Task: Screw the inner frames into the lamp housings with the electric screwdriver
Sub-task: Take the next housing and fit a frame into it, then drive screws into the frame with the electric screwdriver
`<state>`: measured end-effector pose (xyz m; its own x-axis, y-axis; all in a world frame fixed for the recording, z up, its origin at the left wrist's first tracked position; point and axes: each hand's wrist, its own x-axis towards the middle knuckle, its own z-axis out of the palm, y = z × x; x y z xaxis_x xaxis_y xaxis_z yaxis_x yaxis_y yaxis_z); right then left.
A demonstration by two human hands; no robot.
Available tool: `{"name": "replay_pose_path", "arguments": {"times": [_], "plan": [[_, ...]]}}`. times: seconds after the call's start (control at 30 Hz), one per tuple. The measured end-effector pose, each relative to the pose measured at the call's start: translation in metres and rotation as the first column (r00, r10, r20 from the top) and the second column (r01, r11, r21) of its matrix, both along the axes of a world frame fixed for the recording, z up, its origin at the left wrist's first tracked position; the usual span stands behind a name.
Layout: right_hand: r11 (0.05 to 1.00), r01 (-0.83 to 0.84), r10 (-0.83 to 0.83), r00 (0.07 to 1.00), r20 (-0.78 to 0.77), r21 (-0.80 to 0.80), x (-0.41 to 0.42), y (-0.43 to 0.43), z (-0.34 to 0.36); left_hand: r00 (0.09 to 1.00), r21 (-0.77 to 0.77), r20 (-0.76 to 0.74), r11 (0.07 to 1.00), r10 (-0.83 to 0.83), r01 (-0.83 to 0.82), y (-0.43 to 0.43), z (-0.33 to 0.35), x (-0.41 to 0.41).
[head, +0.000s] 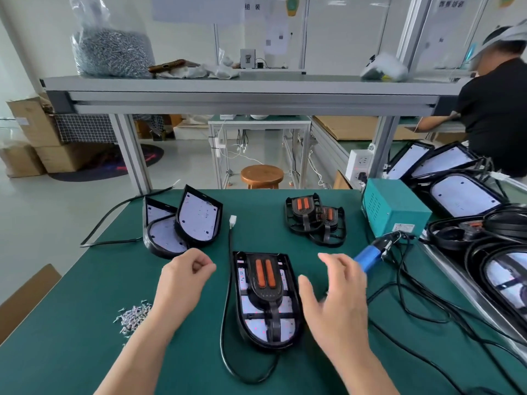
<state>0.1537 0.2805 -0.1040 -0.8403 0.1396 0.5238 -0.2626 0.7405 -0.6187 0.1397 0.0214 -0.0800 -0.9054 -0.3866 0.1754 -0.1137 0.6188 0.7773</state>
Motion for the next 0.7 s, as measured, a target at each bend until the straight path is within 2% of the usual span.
{"name": "replay_pose_path", "arguments": {"times": [0.1, 0.17, 0.23, 0.33, 0.43, 0.5, 0.6, 0.63, 0.7], "plan": [[0.972, 0.229, -0.209, 0.950, 0.232, -0.061, -0.035, 0.041, 0.009, 0.997, 0.184, -0.073, 0.981, -0.039, 0.052, 0.019, 0.003, -0.002], [0.963, 0.269, -0.233, 0.876, 0.422, -0.027, -0.053, 0.058, 0.009, 0.991, 0.246, -0.111, 0.963, -0.081, 0.106, 0.030, 0.005, -0.003], [0.964, 0.265, -0.234, 0.809, 0.539, 0.021, -0.068, 0.066, 0.009, 0.985, 0.275, -0.125, 0.950, -0.118, 0.149, 0.041, 0.006, -0.004], [0.943, 0.331, -0.252, 0.757, 0.603, -0.021, -0.084, 0.067, 0.014, 0.980, 0.297, -0.127, 0.937, -0.151, 0.183, 0.055, 0.006, -0.003], [0.870, 0.455, -0.273, 0.765, 0.583, -0.188, -0.081, 0.064, 0.011, 0.980, 0.308, -0.129, 0.933, -0.153, 0.186, 0.064, 0.005, 0.003], [0.772, 0.498, -0.259, 0.814, 0.520, -0.395, -0.072, 0.063, 0.001, 0.980, 0.320, -0.141, 0.931, -0.137, 0.176, 0.065, 0.005, 0.008], [0.562, 0.476, -0.194, 0.871, 0.451, -0.677, -0.062, 0.065, -0.001, 0.983, 0.321, -0.152, 0.936, -0.100, 0.145, 0.066, 0.006, 0.012], [0.465, 0.429, -0.128, 0.898, 0.421, -0.774, -0.061, 0.065, 0.000, 0.984, 0.323, -0.154, 0.936, -0.090, 0.137, 0.067, 0.006, 0.014], [0.216, 0.285, 0.025, 0.955, 0.297, -0.934, -0.059, 0.066, 0.003, 0.983, 0.332, -0.158, 0.933, -0.088, 0.137, 0.069, 0.007, 0.018]]}}
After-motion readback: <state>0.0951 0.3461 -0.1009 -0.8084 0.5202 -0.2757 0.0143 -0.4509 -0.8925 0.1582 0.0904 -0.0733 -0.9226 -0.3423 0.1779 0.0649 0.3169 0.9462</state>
